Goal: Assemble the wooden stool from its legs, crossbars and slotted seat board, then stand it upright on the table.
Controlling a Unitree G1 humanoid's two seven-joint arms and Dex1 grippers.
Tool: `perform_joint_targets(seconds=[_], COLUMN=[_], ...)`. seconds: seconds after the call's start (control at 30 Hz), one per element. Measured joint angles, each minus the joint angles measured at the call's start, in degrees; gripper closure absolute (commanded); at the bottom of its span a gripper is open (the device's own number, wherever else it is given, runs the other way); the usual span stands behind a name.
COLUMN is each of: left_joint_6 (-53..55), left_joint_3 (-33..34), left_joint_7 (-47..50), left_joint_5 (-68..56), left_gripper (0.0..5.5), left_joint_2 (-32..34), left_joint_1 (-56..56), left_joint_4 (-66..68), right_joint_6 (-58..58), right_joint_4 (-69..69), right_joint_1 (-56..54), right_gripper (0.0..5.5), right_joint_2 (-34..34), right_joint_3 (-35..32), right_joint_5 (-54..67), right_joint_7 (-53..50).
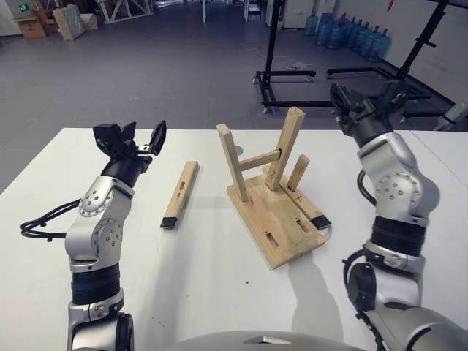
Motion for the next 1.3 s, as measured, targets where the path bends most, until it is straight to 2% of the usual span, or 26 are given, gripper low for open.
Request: perform_joint_targets(seconds=[0.1,0.3,1.03,1.3], left_joint_6=[0.0,0.0,0.0,0.1], left_joint_3=[-0.4,-1.0,-1.2,-1.2], left_joint_7=[0.0,0.0,0.0,0.0], left_joint_5=[0.1,0.5,0.5,0.5], left_gripper=[1.38,1.38,1.38,1.38], left_joint_2=[-0.3,-0.6,-0.6,-0.6], left_joint_1=[0.0,0.0,0.0,0.3], left_joint_4=[0.0,0.0,0.0,0.0], right_joint_6=[2.1,2.9,-2.4,-9.5], right_joint_4=[-2.0,-1.9,2.3,6.6], right_joint_1=[-0.4,-0.5,-3.0,7.4], right_gripper=[2.45,2.45,2.45,2.45], right_joint_2=[3.1,6.9,14.3,15.6], right_joint_3=[5.6,7.8,8.2,8.2], right_joint_5=[-7.8,-14.8,-24.3,-27.7], right_joint_7=[-8.3,-14.3,-17.9,-18.0])
